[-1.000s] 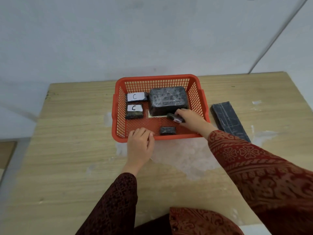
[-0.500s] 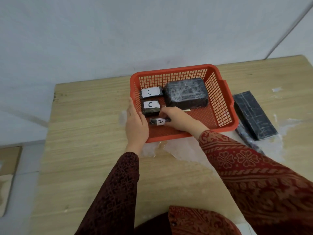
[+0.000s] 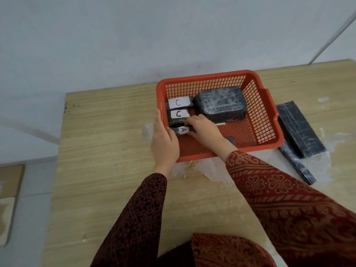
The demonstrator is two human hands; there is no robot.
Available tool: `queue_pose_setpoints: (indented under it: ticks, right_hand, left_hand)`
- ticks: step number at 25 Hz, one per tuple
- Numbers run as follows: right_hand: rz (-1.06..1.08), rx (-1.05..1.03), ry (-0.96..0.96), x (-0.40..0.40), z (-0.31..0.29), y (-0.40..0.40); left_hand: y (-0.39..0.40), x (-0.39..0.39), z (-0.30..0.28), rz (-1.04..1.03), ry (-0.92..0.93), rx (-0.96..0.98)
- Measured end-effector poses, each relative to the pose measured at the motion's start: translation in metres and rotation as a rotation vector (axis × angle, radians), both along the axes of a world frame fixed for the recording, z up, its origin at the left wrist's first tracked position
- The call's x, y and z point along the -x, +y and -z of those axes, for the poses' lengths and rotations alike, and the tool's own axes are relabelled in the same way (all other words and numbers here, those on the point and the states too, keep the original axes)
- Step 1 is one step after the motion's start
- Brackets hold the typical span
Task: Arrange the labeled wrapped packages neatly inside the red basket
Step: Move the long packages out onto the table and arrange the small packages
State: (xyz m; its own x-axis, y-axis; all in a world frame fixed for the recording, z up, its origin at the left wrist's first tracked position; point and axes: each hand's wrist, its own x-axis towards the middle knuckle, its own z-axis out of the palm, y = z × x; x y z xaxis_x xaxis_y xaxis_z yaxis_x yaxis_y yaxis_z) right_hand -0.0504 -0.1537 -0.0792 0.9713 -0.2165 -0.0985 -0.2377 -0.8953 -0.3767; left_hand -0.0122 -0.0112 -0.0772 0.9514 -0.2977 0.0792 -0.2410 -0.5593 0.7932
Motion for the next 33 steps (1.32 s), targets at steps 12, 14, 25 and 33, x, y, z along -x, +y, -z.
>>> queue_pose_setpoints:
  ticks: [12,14,25,33]
  right_hand:
    - [0.078,-0.049,0.064,0.053,-0.013,-0.042]
    - [0.074,-0.014,0.223,0.06,-0.015,-0.058]
    - [0.096,-0.423,0.264,0.047,-0.014,-0.051]
    - [0.349,-0.6,0.165,0.019,-0.004,-0.018]
  left_hand:
    - [0.0,0.002,-0.001,-0.005,0.02,0.036]
    - [0.0,0.002,-0.002,-0.012,0.021,0.03]
    - [0.001,0.001,-0.004,0.006,0.038,0.011]
    - [0.001,0.002,-0.004,0.003,0.041,0.009]
